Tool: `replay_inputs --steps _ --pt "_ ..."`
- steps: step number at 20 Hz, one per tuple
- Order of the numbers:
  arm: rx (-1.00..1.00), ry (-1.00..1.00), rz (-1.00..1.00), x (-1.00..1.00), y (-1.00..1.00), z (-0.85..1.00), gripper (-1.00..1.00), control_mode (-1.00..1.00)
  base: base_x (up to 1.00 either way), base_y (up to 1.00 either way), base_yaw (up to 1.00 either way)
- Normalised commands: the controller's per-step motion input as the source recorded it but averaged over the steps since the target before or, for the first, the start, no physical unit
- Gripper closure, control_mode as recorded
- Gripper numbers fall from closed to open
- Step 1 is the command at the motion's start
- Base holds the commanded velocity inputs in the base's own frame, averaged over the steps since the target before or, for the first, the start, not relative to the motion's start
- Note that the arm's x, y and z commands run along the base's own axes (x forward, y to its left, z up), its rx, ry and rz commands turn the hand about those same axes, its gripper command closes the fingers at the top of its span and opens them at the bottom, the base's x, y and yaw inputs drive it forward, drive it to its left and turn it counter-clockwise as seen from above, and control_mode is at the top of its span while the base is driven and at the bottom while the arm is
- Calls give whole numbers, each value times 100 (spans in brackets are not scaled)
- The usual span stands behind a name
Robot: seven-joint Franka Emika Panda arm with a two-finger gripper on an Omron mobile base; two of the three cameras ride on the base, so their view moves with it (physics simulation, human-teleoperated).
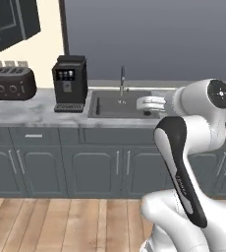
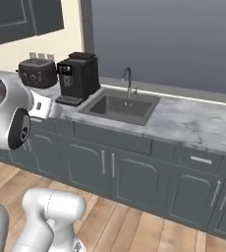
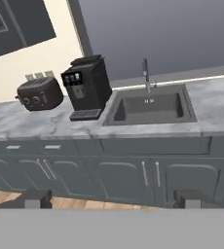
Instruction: Open the cabinet directly in front. Then move the wine and the cup to the dining counter with the jar on it.
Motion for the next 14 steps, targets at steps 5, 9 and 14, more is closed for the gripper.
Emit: replay_inputs --steps 5,9,14 --pt "0 0 0 0 0 0 -100 100 50 100 -6" --pt "0 0 0 0 0 0 -100 100 38 100 -7" --pt "0 0 0 0 0 0 -100 100 31 100 -7"
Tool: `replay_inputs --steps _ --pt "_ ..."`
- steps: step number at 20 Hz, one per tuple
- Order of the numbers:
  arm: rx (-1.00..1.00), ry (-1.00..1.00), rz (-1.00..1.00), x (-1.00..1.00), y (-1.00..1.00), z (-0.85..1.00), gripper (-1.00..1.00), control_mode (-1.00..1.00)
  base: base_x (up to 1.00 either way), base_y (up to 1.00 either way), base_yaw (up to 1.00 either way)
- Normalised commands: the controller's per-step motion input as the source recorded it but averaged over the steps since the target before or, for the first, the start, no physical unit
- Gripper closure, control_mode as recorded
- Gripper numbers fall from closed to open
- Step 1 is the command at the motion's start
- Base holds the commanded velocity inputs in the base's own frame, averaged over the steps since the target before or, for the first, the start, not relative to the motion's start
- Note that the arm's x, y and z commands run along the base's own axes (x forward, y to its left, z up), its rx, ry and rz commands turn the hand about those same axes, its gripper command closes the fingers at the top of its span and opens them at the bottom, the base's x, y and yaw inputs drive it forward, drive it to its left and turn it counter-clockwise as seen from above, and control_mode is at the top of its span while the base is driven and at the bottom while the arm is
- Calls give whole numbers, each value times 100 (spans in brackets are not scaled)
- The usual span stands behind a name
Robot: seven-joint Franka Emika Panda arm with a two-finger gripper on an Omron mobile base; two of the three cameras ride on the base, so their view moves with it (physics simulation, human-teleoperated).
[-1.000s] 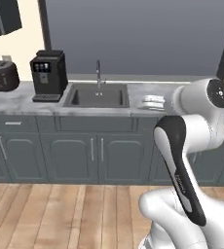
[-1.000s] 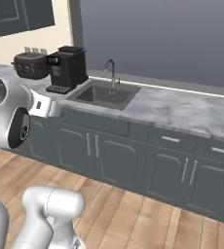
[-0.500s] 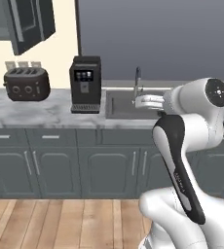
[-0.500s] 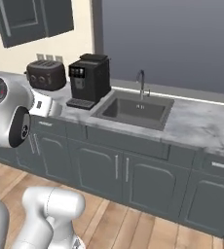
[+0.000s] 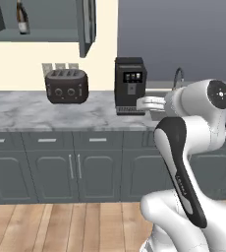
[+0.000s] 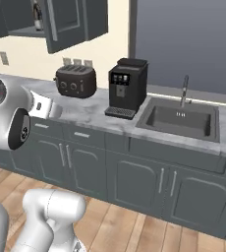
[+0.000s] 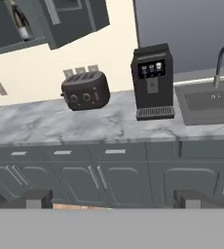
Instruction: Open the cabinet directly in front. Then move the wine and the cup to the dining counter with the jar on it.
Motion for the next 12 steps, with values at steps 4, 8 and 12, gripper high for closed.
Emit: replay_inputs --steps 4,8,12 --pt "0 0 0 0 0 0 -100 100 40 100 -8" --pt "0 0 0 0 0 0 -100 100 39 100 -8" --pt "0 0 0 0 0 0 -100 100 41 100 -7"
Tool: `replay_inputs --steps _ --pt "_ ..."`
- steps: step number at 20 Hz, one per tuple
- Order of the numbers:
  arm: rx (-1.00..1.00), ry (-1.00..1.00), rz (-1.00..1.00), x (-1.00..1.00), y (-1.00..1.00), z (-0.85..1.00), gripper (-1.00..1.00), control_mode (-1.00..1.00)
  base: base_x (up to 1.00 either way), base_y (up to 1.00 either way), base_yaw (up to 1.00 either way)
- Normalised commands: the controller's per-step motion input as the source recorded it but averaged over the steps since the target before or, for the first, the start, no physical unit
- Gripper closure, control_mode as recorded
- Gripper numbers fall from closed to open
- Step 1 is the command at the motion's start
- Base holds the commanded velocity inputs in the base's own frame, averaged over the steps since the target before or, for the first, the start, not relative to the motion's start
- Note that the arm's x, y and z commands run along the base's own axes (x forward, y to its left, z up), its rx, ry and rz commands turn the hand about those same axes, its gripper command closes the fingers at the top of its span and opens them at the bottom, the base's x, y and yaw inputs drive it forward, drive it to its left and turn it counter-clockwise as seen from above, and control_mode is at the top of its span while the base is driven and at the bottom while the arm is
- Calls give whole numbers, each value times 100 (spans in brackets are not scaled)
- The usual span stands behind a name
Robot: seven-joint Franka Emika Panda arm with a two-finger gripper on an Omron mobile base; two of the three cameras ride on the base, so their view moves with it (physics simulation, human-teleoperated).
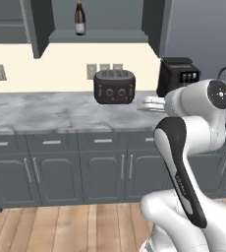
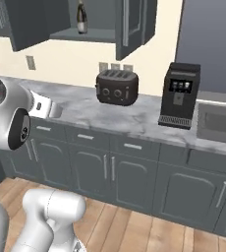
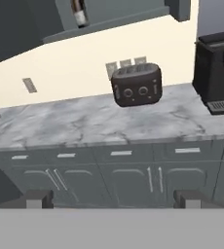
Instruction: Open the cabinet directly in front. Then move the wine and the cup to the dining counter with the jar on it.
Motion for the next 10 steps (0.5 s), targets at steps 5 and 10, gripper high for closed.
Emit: replay_inputs --steps 5,10 --pt "0 0 0 0 0 0 -100 100 80 96 -13" --pt "0 0 0 0 0 0 -100 100 100 35 -26"
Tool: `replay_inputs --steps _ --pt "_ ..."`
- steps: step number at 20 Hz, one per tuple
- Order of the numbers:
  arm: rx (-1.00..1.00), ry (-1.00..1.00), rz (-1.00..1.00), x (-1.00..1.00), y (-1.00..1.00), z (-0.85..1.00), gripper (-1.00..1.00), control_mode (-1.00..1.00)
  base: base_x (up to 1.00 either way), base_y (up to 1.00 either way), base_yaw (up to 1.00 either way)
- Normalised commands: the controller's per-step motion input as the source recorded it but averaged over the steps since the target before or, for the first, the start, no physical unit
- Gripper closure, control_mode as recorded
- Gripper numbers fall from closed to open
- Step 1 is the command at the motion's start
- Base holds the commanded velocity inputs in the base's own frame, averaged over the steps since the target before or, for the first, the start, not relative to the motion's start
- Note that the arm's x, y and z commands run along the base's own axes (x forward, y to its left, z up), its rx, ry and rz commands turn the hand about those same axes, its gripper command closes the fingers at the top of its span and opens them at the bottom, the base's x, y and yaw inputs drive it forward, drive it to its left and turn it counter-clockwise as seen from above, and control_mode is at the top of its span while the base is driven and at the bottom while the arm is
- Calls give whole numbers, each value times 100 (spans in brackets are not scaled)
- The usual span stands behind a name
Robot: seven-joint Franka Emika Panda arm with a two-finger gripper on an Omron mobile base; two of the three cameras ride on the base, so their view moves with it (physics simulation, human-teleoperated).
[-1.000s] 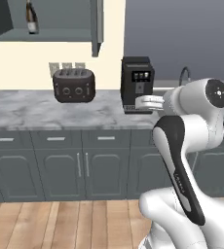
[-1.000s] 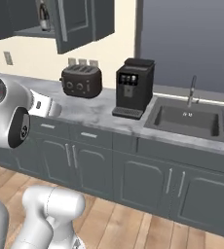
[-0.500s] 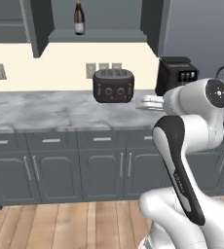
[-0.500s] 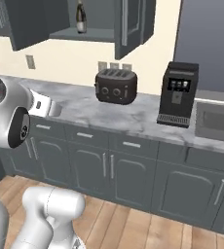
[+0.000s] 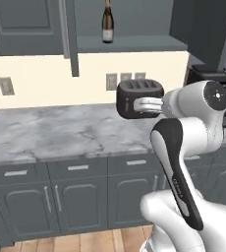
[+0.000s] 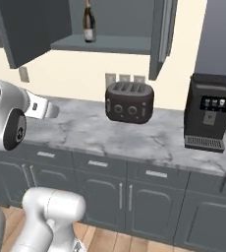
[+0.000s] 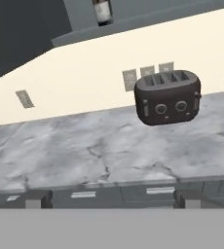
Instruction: Open the cabinet directly in front. Then move the wine and the cup to the dining counter with the jar on it.
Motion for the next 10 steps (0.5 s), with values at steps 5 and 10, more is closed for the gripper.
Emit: replay_inputs --steps 5,10 --pt "0 0 0 0 0 0 -100 100 97 7 -23" --pt "0 0 0 0 0 0 -100 100 79 0 -14"
